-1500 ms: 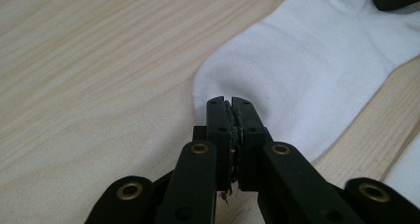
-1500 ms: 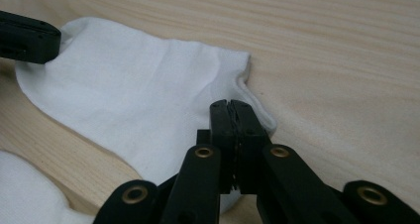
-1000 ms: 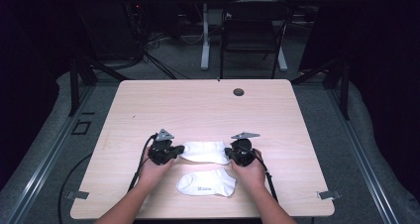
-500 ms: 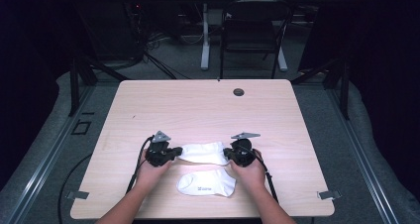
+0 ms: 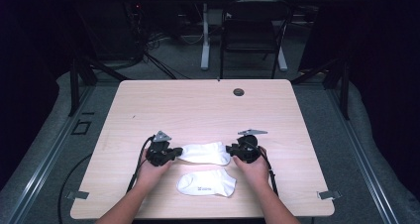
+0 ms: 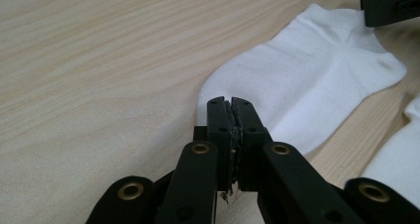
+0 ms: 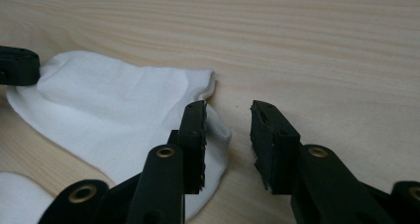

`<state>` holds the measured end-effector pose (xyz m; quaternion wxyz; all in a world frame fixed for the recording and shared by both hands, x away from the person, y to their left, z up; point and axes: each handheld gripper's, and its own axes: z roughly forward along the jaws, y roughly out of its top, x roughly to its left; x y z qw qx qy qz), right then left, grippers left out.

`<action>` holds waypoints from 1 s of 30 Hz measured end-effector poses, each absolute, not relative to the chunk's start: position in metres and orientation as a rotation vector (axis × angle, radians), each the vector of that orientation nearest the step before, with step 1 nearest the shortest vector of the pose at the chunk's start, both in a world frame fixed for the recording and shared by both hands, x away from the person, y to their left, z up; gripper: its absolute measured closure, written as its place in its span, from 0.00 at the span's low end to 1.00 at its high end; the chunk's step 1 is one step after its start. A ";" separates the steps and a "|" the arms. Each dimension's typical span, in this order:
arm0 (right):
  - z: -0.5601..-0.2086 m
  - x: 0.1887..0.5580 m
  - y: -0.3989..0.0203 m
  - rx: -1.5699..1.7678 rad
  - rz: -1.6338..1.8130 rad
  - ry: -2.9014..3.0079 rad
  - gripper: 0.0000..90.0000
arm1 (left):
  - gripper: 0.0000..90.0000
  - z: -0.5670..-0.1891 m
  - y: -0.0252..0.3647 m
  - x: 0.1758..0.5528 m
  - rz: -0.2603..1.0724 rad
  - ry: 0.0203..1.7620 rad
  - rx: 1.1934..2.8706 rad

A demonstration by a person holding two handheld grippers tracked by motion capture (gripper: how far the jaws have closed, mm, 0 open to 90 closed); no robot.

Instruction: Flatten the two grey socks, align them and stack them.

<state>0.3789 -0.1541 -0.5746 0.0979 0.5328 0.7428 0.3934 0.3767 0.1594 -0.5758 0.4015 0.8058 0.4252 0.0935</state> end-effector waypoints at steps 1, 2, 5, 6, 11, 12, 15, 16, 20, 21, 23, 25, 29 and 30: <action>-0.575 0.379 -0.153 1.573 1.160 2.203 0.76 | 0.98 -0.576 0.160 0.377 0.239 1.072 2.039; -0.576 0.379 -0.152 1.577 1.159 2.216 0.77 | 0.98 -0.576 0.159 0.377 0.238 1.075 2.039; -0.578 0.378 -0.150 1.569 1.151 2.245 0.80 | 0.98 -0.577 0.159 0.377 0.242 1.075 2.046; -0.578 0.378 -0.148 1.569 1.149 2.257 0.82 | 0.98 -0.577 0.159 0.377 0.241 1.072 2.054; -0.579 0.377 -0.145 1.551 1.131 2.273 0.91 | 0.98 -0.578 0.159 0.378 0.246 1.081 2.053; -0.579 0.377 -0.145 1.556 1.127 2.276 0.92 | 0.98 -0.578 0.159 0.378 0.247 1.081 2.053; -0.578 0.376 -0.145 1.554 1.120 2.281 0.95 | 0.98 -0.576 0.160 0.378 0.247 1.074 2.061; -0.578 0.376 -0.145 1.549 1.120 2.280 0.95 | 0.98 -0.576 0.160 0.378 0.247 1.074 2.062; -0.575 0.376 -0.145 1.539 1.125 2.284 0.96 | 0.98 -0.575 0.159 0.377 0.253 1.074 2.059; -0.575 0.376 -0.145 1.529 1.127 2.283 0.96 | 0.98 -0.574 0.159 0.377 0.255 1.073 2.059; -0.572 0.375 -0.144 1.519 1.130 2.283 0.96 | 0.98 -0.574 0.159 0.377 0.257 1.073 2.057; -0.570 0.375 -0.143 1.512 1.141 2.278 0.96 | 0.98 -0.573 0.160 0.376 0.259 1.069 2.061; -0.564 0.374 -0.143 1.492 1.151 2.277 0.96 | 0.98 -0.570 0.162 0.376 0.256 1.064 2.056; -0.563 0.373 -0.142 1.488 1.151 2.277 0.96 | 0.98 -0.570 0.162 0.376 0.258 1.062 2.055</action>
